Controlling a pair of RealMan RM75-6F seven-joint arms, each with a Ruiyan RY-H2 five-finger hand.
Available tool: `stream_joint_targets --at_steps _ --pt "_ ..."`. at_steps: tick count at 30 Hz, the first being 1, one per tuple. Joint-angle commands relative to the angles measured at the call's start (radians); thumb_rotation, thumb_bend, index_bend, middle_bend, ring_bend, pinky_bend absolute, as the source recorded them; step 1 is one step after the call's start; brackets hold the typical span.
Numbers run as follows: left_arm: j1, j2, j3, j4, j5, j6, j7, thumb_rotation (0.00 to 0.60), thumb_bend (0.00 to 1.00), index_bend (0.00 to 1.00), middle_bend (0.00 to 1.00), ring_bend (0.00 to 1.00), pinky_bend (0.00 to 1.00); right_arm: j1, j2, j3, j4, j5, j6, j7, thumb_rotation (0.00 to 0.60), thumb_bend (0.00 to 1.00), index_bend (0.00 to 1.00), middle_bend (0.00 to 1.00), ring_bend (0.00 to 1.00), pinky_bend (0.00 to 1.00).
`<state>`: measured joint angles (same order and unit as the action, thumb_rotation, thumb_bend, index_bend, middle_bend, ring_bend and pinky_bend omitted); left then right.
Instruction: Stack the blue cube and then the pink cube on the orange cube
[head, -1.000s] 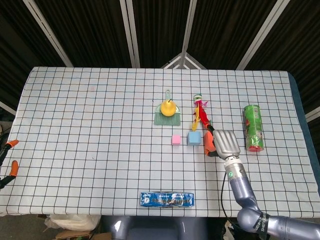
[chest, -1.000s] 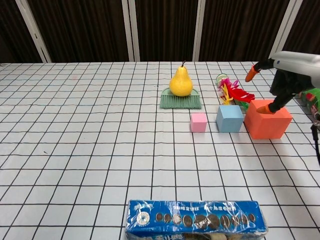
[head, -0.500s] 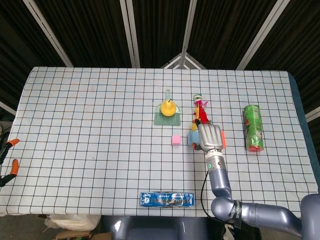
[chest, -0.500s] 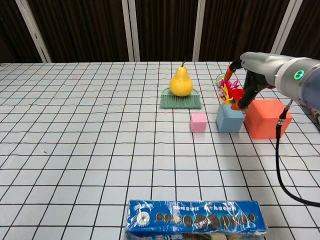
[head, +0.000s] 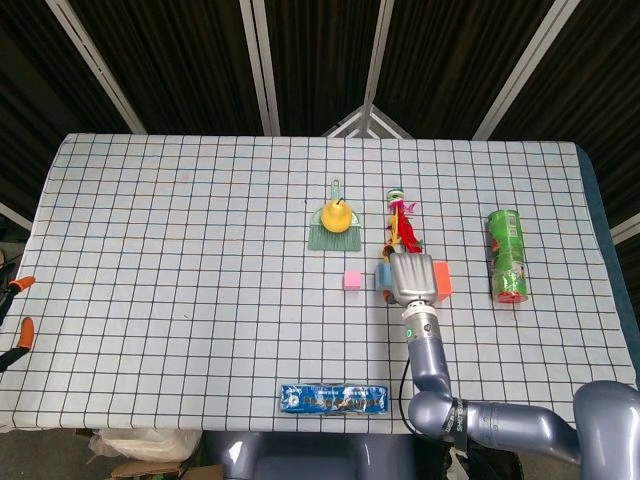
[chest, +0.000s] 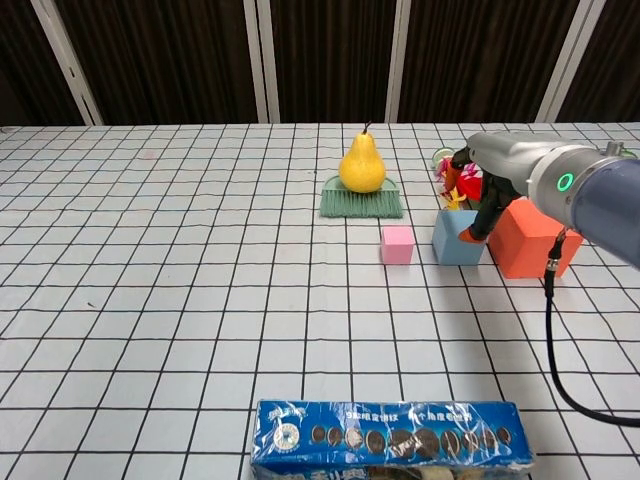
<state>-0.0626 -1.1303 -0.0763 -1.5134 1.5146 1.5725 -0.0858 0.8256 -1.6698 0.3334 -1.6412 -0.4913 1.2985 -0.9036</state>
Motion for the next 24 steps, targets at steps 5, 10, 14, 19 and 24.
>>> stream_joint_targets --at_steps 5,10,14,19,24 --pt "0.002 0.000 0.001 -0.003 0.000 0.003 0.004 0.600 0.58 0.20 0.06 0.00 0.00 0.019 -0.011 -0.013 0.009 0.005 0.017 -0.033 0.600 0.29 0.30 1.00 1.00 1.00" --pt "0.001 0.001 0.000 -0.002 -0.004 0.001 0.003 0.600 0.58 0.20 0.06 0.00 0.00 0.028 -0.025 -0.015 0.026 0.010 0.015 -0.041 0.600 0.29 0.31 1.00 1.00 1.00" --pt "0.001 0.001 -0.002 -0.001 -0.008 -0.001 0.001 0.600 0.58 0.20 0.06 0.00 0.00 0.034 -0.032 -0.015 0.048 0.023 -0.003 -0.041 0.600 0.29 0.32 1.00 1.00 1.00" --pt "0.001 0.002 -0.005 0.000 -0.014 -0.003 0.000 0.600 0.58 0.20 0.06 0.00 0.00 0.040 -0.045 -0.021 0.088 0.031 -0.026 -0.038 0.600 0.29 0.32 1.00 1.00 1.00" --pt "0.002 0.002 -0.006 -0.001 -0.017 -0.001 0.001 0.600 0.58 0.20 0.06 0.00 0.00 0.044 -0.049 -0.019 0.120 0.046 -0.052 -0.032 0.600 0.29 0.32 1.00 1.00 1.00"
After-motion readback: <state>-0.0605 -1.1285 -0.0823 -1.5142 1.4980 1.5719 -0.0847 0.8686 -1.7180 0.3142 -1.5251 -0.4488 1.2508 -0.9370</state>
